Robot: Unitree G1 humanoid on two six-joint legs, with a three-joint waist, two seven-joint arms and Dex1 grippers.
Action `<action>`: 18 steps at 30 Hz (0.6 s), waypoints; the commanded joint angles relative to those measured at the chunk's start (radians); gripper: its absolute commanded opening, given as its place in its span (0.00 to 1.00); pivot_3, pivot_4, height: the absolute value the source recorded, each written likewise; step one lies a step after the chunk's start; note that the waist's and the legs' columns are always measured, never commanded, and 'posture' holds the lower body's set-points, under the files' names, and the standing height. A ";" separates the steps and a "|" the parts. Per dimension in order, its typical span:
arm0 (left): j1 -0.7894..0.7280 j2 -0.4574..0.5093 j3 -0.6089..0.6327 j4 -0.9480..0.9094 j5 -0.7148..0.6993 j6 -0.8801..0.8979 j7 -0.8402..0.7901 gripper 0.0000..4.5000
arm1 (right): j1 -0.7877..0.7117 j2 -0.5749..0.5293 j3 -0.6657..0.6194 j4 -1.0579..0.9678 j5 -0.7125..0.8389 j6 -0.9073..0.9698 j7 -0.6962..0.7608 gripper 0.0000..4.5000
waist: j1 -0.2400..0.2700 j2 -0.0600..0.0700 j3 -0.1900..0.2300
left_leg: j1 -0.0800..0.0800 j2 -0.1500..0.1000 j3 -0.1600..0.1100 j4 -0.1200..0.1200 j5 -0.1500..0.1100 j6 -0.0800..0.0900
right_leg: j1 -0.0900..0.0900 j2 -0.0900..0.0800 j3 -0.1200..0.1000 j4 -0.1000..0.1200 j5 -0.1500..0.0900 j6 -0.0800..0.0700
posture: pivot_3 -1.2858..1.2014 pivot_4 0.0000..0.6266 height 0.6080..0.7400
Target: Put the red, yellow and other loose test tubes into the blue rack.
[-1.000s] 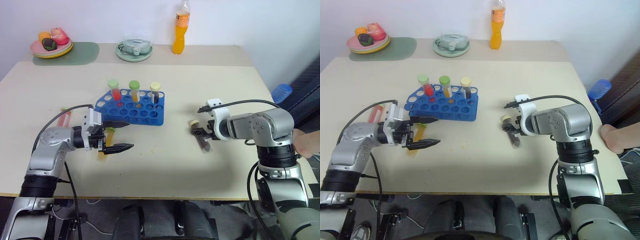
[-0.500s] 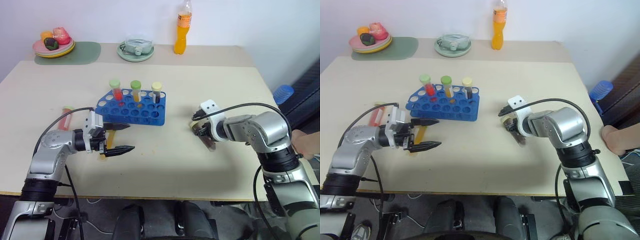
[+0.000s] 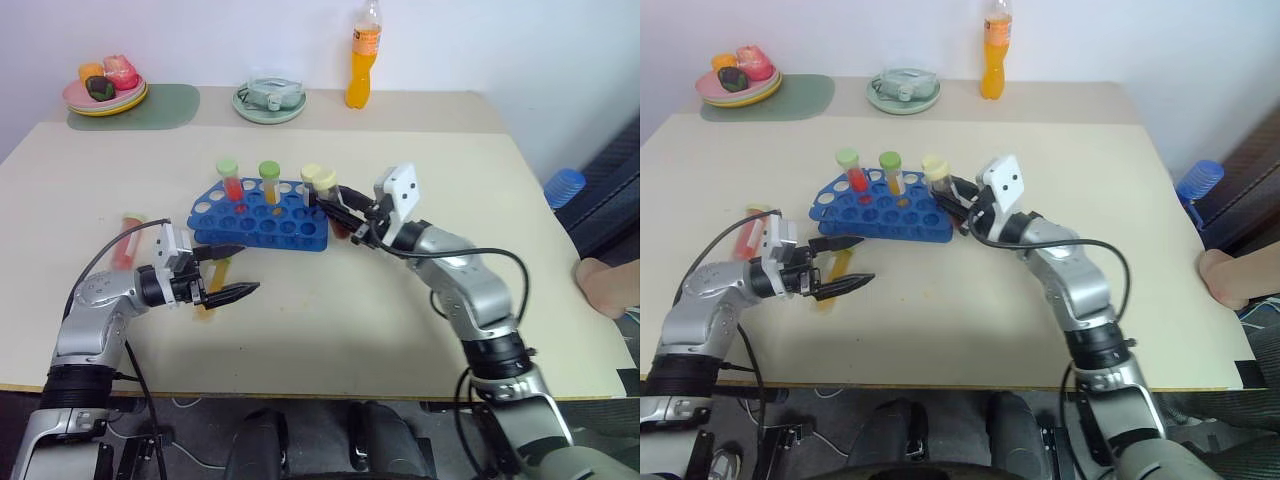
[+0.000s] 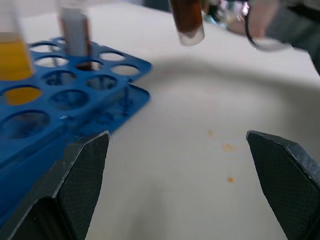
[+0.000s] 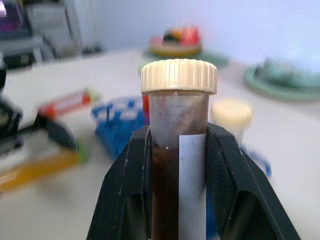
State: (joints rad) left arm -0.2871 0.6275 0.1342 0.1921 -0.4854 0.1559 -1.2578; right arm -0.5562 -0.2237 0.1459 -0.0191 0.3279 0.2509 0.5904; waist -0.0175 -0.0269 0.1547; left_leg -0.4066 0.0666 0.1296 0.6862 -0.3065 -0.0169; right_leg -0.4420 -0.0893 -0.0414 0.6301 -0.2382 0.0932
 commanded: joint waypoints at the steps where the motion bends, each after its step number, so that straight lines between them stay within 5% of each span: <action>1: 0.000 0.009 0.042 0.003 -0.002 -0.039 0.023 1.00 | -0.054 0.089 0.015 0.139 -0.066 -0.210 -0.012 0.19 | -0.001 0.000 0.000 | 0.000 0.000 0.000 0.000 0.000 0.000 | 0.000 0.000 0.000 0.000 0.000 0.000 | 0.52 0.24 1.00; 7: 0.010 0.031 0.065 0.003 -0.010 -0.034 0.032 1.00 | -0.124 0.214 -0.001 0.301 -0.101 -0.353 -0.043 0.19 | -0.003 0.001 0.001 | 0.000 0.000 0.000 0.000 0.001 -0.001 | 0.000 0.000 0.000 0.001 0.000 0.000 | 0.52 0.24 1.00; 18: 0.054 0.050 0.092 -0.117 -0.039 0.037 0.088 1.00 | -0.152 0.262 -0.001 0.502 -0.144 -0.477 -0.017 0.19 | -0.005 0.002 0.001 | 0.000 0.000 0.000 0.000 0.001 -0.001 | 0.000 0.000 0.000 0.001 0.000 0.000 | 0.52 0.24 1.00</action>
State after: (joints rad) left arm -0.2376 0.6638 0.1932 0.1109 -0.4950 0.1884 -1.1783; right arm -0.6861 0.0231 0.1555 0.4839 0.1887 -0.1864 0.5709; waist -0.0224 -0.0254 0.1556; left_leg -0.4063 0.0669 0.1297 0.6858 -0.3057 -0.0184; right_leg -0.4421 -0.0894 -0.0414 0.6314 -0.2382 0.0931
